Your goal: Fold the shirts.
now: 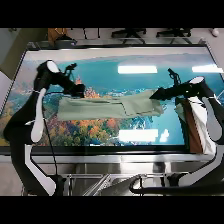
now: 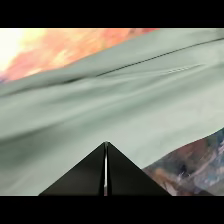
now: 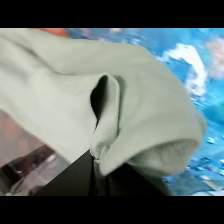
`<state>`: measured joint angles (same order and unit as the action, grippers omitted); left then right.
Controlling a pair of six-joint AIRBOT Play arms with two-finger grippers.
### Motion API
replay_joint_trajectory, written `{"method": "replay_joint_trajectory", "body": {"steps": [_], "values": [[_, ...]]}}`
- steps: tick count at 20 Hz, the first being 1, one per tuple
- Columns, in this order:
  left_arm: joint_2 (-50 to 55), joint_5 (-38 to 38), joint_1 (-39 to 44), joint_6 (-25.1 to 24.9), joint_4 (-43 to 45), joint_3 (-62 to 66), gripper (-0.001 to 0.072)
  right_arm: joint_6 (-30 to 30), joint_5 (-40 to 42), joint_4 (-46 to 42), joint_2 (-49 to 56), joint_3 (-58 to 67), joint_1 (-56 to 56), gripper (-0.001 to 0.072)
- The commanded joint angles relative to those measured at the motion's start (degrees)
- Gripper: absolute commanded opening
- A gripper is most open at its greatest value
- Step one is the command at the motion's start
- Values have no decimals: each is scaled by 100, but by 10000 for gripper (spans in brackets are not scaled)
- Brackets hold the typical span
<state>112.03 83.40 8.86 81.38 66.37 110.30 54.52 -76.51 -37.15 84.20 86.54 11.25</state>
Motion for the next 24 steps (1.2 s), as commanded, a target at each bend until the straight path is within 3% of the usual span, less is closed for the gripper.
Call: {"method": "replay_joint_trajectory", "body": {"steps": [1,5,9,12,14,17,21,24], "values": [[286,-1058,1250,-31,-48,-2,13,479,-782,81,-581,573,-28,21],[984,-2002,2465,83,-48,105,13,986,-1451,142,-1196,1095,-39,21],[1703,-2245,3067,415,-68,909,13,1152,-1725,136,-1617,1132,-39,21],[1620,-2083,3075,605,-59,935,14,1150,-1803,22,-1626,1132,-20,21],[1156,-1554,2793,579,-68,935,13,1152,-1803,-146,-1585,1132,-20,21],[-70,-586,2044,-13,-514,850,13,1165,-1768,-131,-1561,1132,-35,21],[-2481,-498,514,-304,-1499,-306,13,1307,-1224,-98,-1550,1123,-586,21],[-3921,-527,-466,-501,-1534,-1180,13,1453,-149,-98,-1294,1121,-1823,21]]}}
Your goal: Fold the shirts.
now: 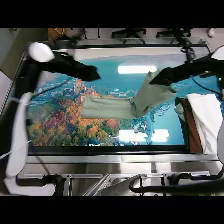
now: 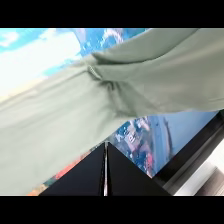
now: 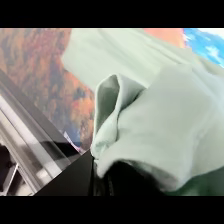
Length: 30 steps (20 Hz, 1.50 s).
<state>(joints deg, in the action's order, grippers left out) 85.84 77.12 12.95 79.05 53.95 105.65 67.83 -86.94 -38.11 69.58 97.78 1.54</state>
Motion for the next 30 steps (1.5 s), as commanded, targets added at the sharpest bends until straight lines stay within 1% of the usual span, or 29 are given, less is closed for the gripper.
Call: {"method": "replay_joint_trajectory", "body": {"steps": [1,2,4,5,6,7,8,9,10,11,13,16,17,18,19,21,22,23,27,30], "values": [[-1694,83,-1180,-363,-297,-999,13,118,1436,-9,358,-2,-1390,22],[-2041,68,-1436,-437,-302,-1296,13,120,2050,-2,595,-2,-1921,22],[-2538,15,-1788,-619,-306,-1871,13,90,3609,2,1261,-2,-3139,30],[-2736,-83,-1873,-732,-308,-2175,13,-118,4614,57,1687,-2,-3799,30],[-2933,-240,-1928,-844,-304,-2518,13,-809,5635,136,2100,2,-4415,40],[-3086,-437,-1971,-881,-306,-2822,13,-1434,6441,127,2415,4,-4861,272],[-3198,-590,-2017,-925,-306,-3088,13,-1891,6813,120,2601,4,-5108,567],[-3272,-673,-2076,-927,-317,-3283,13,-1961,6710,20,2651,4,-5163,572],[-3346,-654,-2131,-955,-315,-3434,13,-1823,6465,-94,2614,4,-5099,560],[-3403,-588,-2199,-962,-319,-3508,13,-1589,6026,-168,2503,4,-4942,553],[-3427,-503,-2225,-962,-332,-3469,13,-1115,5143,-201,2203,4,-4446,452],[-3427,-511,-2227,-1091,-619,-3432,13,-1056,3860,-286,1729,4,-3519,460],[-3427,-507,-2223,-1091,-658,-3432,13,-743,3484,-538,1600,4,-3154,506],[-3423,-509,-2223,-1097,-756,-3432,13,-332,3139,-833,1515,4,-2804,658],[-3427,-507,-2223,-1106,-765,-3432,13,42,2710,-1167,1460,4,-2424,682],[-3425,-439,-2223,-1108,-761,-3429,13,586,1884,-1725,1478,-7,-1757,683],[-3425,-389,-2223,-1110,-756,-3432,13,752,1561,-1875,1539,-72,-1513,682],[-3423,-365,-2223,-1113,-745,-3432,13,743,1432,-1869,1602,-214,-1349,683],[-3425,-358,-2223,-1110,-750,-3432,13,675,1510,-1749,1954,-623,-1311,682],[-3423,-361,-2223,-1110,-752,-3432,13,295,1513,-905,2293,-621,-1434,682]]}}
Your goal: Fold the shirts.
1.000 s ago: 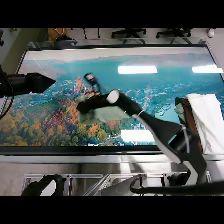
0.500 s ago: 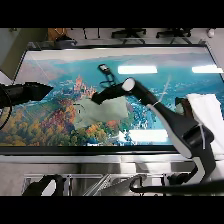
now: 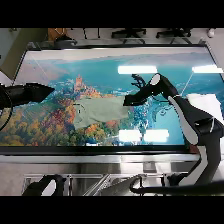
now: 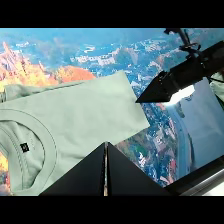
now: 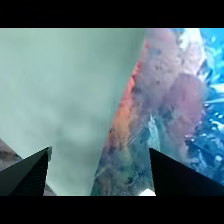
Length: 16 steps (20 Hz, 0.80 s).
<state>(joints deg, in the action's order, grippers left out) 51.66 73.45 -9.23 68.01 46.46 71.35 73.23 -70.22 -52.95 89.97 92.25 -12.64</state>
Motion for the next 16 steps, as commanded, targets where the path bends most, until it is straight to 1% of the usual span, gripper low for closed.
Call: {"method": "replay_joint_trajectory", "body": {"steps": [1,2,5,6,7,8,12,16], "values": [[-4,4,-4,-7,-4,-2,13,-428,-138,876,328,-70,-61,682],[-4,4,-4,-7,-9,-2,13,-544,-57,1095,396,-70,-131,682],[-4,4,-2,-7,-7,-2,13,-603,310,1261,570,-68,-326,680],[-4,7,-2,-7,-4,-2,13,-634,378,1375,610,-68,-363,590],[-4,9,-2,-4,-4,-2,13,-848,374,1585,612,-66,-372,288],[-4,11,-2,-4,-4,-2,13,-946,315,1779,566,-31,-363,19],[-4,11,4,-4,0,-2,13,-866,74,1808,-83,415,15,21],[133,96,4,-4,-2,-2,13,-225,31,1808,-857,1178,1169,20]]}}
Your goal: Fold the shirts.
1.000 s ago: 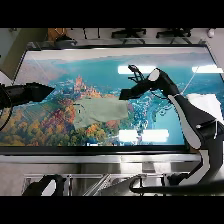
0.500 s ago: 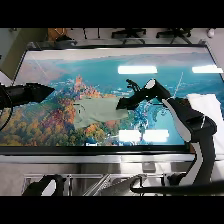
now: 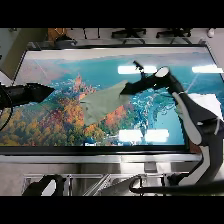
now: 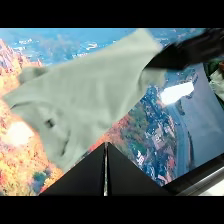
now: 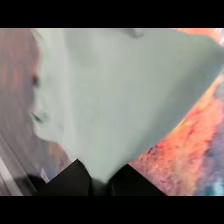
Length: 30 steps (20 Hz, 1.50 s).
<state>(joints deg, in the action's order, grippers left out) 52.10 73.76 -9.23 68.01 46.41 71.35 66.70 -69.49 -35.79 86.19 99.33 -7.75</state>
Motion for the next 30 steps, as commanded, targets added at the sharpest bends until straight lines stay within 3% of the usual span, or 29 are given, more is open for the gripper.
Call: {"method": "replay_joint_trajectory", "body": {"steps": [1,6,10,15,18,24,30], "values": [[162,175,4,-4,-2,-2,13,625,-140,92,-658,643,1056,20],[546,625,7,-7,-11,-2,13,1633,-782,-219,-1515,876,3174,20],[614,560,9,-22,-15,0,13,2455,-2308,-1478,-2129,872,4712,20],[612,575,9,-413,-699,0,13,3150,-3600,-3265,-2881,793,5438,20],[612,570,9,-632,-1222,0,13,3320,-3598,-3895,-3292,728,5523,20],[616,579,9,-669,-1318,0,13,3316,-3600,-4269,-3742,562,5556,21],[616,581,393,-767,-1300,0,13,3263,-3578,-5115,-4605,-2015,5556,21]]}}
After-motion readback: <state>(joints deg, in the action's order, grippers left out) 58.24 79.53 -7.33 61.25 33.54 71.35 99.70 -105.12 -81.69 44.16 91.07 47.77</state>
